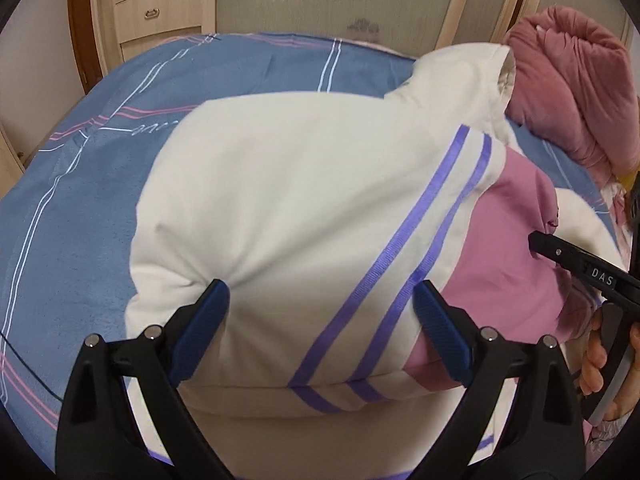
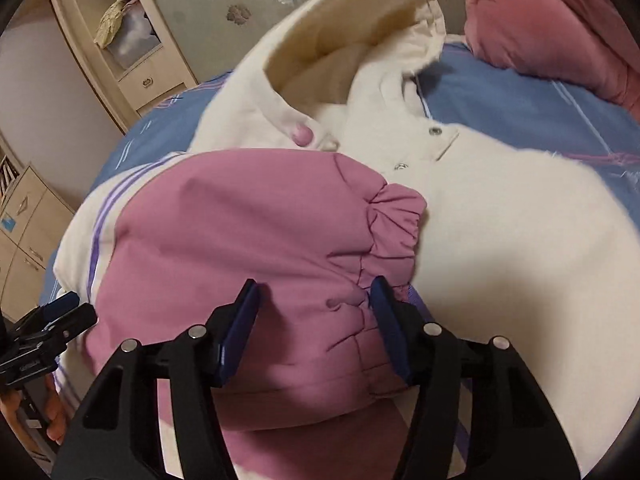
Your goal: Fold large clothes
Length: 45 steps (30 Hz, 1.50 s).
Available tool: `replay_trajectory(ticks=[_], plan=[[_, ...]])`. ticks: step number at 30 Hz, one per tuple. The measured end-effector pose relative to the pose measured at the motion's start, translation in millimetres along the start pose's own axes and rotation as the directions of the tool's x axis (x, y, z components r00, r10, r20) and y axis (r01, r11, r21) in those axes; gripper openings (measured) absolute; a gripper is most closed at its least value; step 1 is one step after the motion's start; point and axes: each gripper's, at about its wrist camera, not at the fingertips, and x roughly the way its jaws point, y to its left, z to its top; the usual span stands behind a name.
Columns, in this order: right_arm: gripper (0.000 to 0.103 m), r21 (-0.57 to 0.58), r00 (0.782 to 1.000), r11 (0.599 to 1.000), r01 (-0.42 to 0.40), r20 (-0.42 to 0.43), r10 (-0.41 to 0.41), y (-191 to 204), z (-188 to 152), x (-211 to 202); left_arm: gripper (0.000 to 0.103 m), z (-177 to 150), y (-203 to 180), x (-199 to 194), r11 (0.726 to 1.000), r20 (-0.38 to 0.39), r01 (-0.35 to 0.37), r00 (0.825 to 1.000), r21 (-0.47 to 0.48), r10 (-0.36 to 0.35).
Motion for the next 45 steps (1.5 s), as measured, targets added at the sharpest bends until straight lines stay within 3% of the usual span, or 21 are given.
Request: replay_trajectory(ticks=[4,9,11,13,15,17,19,21,23,25,28,39,40,41,43,45], plan=[[0.06,-0.046,0.999,0.998,0.053,0.006,-0.053,6.7,0.2,10.2,0.096,6.0,-0.2,12.5,1.0,-0.02,-0.013,1.0,-0.017,0.013],[0.062,-0.047,0.999,0.998,0.05,0.018,-0.049,6.6,-1.7,-1.0,0.097,5.9,2.6,15.2,0.999,-0.017,-0.008,1.0,-0.038,0.007],[0.065,-0.006,0.999,1.0,-0.001,0.051,0.001,3.3,-7.3,-25.7,0.097,1.0,3.3,-4.2,0.998,0.019,0.023,1.0,-0.051,-0.022],[0.076,0.049,0.99,0.991,-0.122,0.076,0.118,-2.1,-18.7,-54.8,0.097,-4.3,5.0,-29.1,0.995,0.048,0.078,0.996,-0.063,-0.075],[0.082,0.137,0.946,0.937,-0.323,0.062,0.317,-5.0,-38.1,-79.7,0.097,-9.3,7.9,-50.1,0.983,0.064,0.158,0.986,-0.089,-0.153],[0.082,0.189,0.879,0.863,-0.468,-0.007,0.478,4.0,-55.5,-82.7,0.097,-12.8,9.8,-61.8,0.966,0.066,0.232,0.972,-0.111,-0.226],[0.082,0.237,0.852,0.839,-0.489,-0.076,0.518,18.1,-69.4,-71.6,0.097,-15.5,9.3,-65.4,0.951,0.058,0.281,0.959,-0.132,-0.276],[0.076,0.31,0.865,0.845,-0.436,-0.118,0.489,23.9,-75.1,-48.1,0.097,-17.4,7.6,-62.7,0.946,0.039,0.289,0.957,-0.148,-0.286],[0.046,0.389,0.879,0.84,-0.377,-0.136,0.457,19.2,-75.4,-23.2,0.097,-22.7,8.6,-59.8,0.941,0.023,0.29,0.957,-0.174,-0.291],[0.031,0.464,0.89,0.813,-0.352,-0.102,0.444,10.3,-73.7,-9.4,0.097,-26.1,11.7,-57.8,0.936,0.02,0.299,0.954,-0.186,-0.3],[0.03,0.511,0.898,0.775,-0.372,-0.015,0.441,2.7,-66.1,-6.1,0.097,-30.0,16.9,-54.3,0.94,0.018,0.279,0.96,-0.198,-0.281],[0.04,0.547,0.895,0.742,-0.387,0.027,0.446,4.5,-59.1,6.9,0.097,-35.5,25.2,-35.2,0.929,0.006,0.285,0.956,-0.237,-0.292],[0.035,0.544,0.895,0.742,-0.391,0.036,0.445,2.9,-60.3,6.0,0.097,-36.1,25.0,-34.8,0.929,0.006,0.286,0.956,-0.236,-0.293],[0.017,0.534,0.896,0.749,-0.393,0.039,0.442,2.4,-63.1,3.4,0.097,-36.3,25.1,-35.0,0.93,0.005,0.285,0.957,-0.234,-0.292],[0.006,0.532,0.887,0.739,-0.414,0.051,0.46,1.2,-72.0,-3.6,0.097,-37.7,25.7,-37.0,0.932,0.004,0.281,0.958,-0.23,-0.288],[0.005,0.512,0.874,0.737,-0.441,0.058,0.482,1.3,-78.6,-16.5,0.097,-38.3,27.7,-40.3,0.934,0.003,0.274,0.96,-0.231,-0.281]])
